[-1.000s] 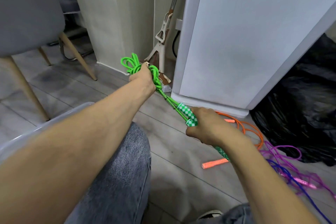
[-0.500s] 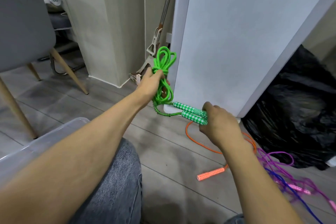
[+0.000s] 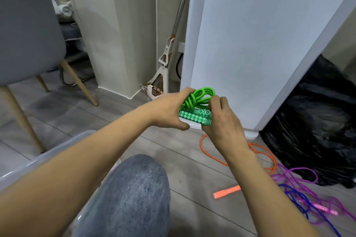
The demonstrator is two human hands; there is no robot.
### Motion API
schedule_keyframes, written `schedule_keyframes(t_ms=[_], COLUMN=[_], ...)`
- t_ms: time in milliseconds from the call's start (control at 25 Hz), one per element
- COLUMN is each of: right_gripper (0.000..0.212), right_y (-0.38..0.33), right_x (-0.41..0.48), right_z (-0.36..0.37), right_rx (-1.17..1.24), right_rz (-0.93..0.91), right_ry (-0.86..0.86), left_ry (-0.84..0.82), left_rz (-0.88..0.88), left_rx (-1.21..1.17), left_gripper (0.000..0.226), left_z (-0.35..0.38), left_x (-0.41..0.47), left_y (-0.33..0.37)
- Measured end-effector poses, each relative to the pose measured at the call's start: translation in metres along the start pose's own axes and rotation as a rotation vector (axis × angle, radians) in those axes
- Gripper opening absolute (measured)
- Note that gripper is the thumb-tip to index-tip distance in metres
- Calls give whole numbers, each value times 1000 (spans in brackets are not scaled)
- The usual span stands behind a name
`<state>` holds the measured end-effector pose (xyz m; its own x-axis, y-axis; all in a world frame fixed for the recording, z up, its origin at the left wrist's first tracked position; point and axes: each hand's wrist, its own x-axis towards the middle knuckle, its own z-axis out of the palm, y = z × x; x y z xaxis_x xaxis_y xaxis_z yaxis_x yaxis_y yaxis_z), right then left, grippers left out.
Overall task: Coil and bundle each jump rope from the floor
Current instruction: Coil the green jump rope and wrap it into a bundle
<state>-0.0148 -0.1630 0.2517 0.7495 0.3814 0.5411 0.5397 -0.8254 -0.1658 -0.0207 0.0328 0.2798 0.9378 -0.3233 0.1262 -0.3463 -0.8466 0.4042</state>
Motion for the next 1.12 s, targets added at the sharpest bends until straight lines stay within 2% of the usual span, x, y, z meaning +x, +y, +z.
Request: schedule_keyframes(t_ms=[80, 160, 240, 360, 520, 680, 880, 1120], right_gripper=[58, 55, 58, 58, 52, 37, 43, 56], right_y=[-18, -39, -61, -92, -136, -180, -216, -246], right_x=[5, 11, 21, 37, 44, 29, 15, -2], right_z=[10, 23, 41, 71, 119, 176, 241, 306], right_rx=[29, 46, 69, 89, -38, -4, 112, 168], right_rz=[-80, -148, -236, -450, -689, -762, -860, -880], right_ry=[-3, -54, -134, -251, -402, -512, -561, -615], left_ry=[88, 162, 190, 198, 160, 97, 48, 39], left_rz=[-49, -138, -230, -371, -565, -684, -872, -1214], left_rx=[184, 214, 252, 265, 331, 273, 123, -21], left_gripper=[83, 70, 67, 66, 59, 59, 61, 61], left_z=[-1, 0, 2, 6, 11, 28, 71, 136], left_x=[-15, -35, -60, -105, -168, -223, -267, -295], left_y=[-19, -39, -60, -93, -139, -181, -215, -256])
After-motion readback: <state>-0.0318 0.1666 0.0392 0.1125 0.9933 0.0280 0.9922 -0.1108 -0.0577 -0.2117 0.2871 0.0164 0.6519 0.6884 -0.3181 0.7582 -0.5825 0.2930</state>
